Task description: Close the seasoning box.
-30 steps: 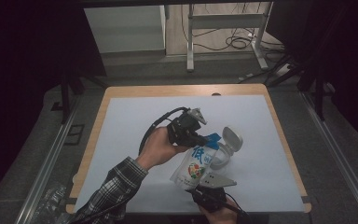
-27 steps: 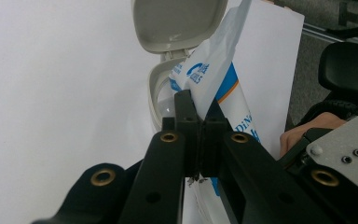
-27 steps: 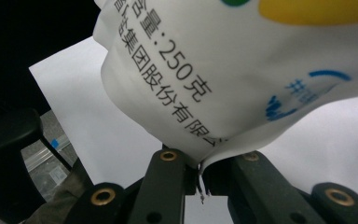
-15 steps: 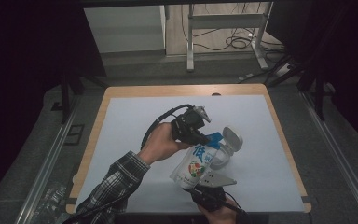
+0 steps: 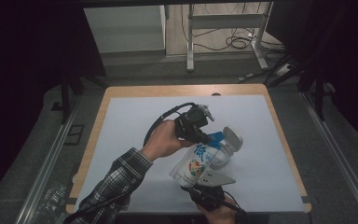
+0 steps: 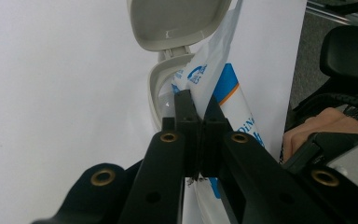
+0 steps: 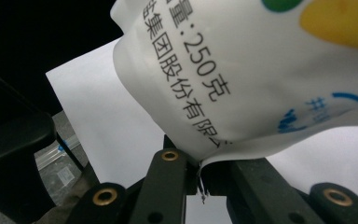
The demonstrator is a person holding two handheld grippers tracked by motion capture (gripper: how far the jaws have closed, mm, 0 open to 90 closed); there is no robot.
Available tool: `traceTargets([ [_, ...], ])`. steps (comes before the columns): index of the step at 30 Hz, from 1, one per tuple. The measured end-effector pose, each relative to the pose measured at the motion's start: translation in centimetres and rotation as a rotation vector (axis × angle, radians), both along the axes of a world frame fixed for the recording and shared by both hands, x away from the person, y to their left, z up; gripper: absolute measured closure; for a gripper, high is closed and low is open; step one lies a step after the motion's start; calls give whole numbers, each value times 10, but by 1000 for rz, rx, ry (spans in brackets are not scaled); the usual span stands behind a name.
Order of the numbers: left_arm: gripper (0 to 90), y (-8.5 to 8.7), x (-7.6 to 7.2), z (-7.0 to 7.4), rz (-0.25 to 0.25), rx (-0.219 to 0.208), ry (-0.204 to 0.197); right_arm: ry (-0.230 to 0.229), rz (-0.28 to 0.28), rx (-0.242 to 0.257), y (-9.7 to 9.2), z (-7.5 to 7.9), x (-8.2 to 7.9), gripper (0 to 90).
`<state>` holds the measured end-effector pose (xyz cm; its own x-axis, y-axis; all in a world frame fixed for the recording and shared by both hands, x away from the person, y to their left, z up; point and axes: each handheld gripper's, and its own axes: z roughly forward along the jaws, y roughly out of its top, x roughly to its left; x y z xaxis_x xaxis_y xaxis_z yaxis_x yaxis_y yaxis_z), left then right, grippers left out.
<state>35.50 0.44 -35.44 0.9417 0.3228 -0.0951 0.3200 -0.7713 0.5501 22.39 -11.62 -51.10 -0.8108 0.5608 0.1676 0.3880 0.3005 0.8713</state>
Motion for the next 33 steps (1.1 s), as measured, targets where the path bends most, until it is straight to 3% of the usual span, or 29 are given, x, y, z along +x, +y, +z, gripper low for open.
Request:
traceTargets([
  [33,895,-10,11,-1,7,64,35,-9,35,-1,10,7,2,870],
])
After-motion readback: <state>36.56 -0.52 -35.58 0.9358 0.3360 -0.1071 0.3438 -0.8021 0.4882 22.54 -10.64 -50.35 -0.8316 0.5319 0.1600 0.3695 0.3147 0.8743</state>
